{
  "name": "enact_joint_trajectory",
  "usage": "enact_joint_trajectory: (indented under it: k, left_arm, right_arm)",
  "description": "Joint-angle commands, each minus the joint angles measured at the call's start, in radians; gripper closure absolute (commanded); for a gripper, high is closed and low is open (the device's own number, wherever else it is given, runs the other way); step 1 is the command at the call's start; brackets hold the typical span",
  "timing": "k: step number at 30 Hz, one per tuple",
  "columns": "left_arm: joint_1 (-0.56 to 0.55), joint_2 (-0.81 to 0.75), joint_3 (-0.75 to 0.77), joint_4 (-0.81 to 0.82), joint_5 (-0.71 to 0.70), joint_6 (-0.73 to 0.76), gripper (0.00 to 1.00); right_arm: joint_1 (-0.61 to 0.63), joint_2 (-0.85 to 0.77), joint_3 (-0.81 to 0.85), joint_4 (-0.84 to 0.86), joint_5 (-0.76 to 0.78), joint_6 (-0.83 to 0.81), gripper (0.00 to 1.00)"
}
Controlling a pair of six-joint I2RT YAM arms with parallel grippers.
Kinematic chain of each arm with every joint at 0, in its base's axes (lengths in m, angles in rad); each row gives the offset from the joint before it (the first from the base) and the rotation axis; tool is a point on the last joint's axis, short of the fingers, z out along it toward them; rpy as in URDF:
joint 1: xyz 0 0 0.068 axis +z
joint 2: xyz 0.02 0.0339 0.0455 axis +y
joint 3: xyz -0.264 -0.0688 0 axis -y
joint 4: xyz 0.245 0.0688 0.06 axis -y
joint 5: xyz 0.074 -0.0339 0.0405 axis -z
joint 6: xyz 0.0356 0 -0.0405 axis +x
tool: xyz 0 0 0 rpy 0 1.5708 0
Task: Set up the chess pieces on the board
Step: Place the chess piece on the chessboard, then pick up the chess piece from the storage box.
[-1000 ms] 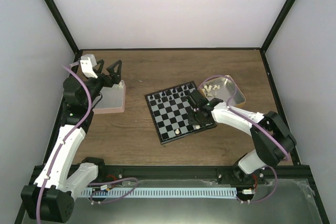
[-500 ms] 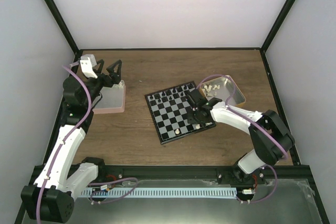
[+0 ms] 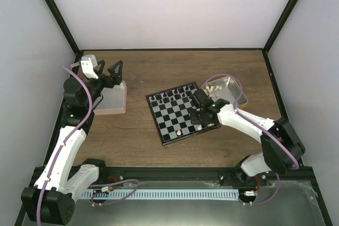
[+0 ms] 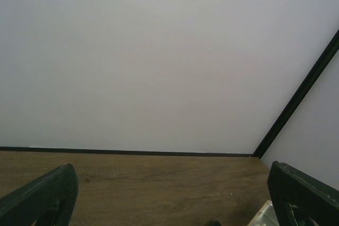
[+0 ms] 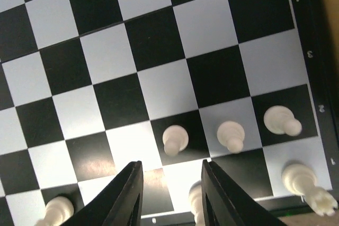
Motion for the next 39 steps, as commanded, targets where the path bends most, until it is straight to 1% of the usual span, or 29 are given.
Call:
enact_joint_trajectory:
  k: [1, 6, 13, 15, 18, 21, 39]
  left_arm:
    - [0.006, -0.002, 0.003, 0.032, 0.015, -0.006, 0.0]
    - [0.006, -0.003, 0.002, 0.035, 0.016, -0.008, 0.0]
    - [0.006, -0.003, 0.001, 0.035, 0.012, -0.008, 0.0]
    - [0.006, -0.004, 0.001, 0.035, 0.012, -0.008, 0.0]
    - [0.006, -0.005, 0.0, 0.034, 0.011, -0.007, 0.0]
    - [0.006, -0.005, 0.002, 0.032, 0.009, -0.005, 0.0]
    - [0.007, -0.007, 0.005, 0.028, 0.006, -0.001, 0.0]
  right_arm:
    - [0.008, -0.067, -0.036, -0.04, -0.031, -0.002, 0.66]
    - [0.008, -0.085, -0.063, -0.055, -0.045, -0.006, 0.65]
    - [0.008, -0.054, -0.075, -0.056, -0.036, -0.007, 0.65]
    - [0.008, -0.041, -0.076, -0.053, -0.034, -0.007, 0.67]
    - [0.008, -0.031, -0.077, -0.046, -0.037, -0.004, 0.76]
    - [0.008, -0.026, -0.077, -0.033, -0.047, -0.004, 0.79]
    - [0.009, -0.013, -0.081, 0.009, -0.038, 0.006, 0.81]
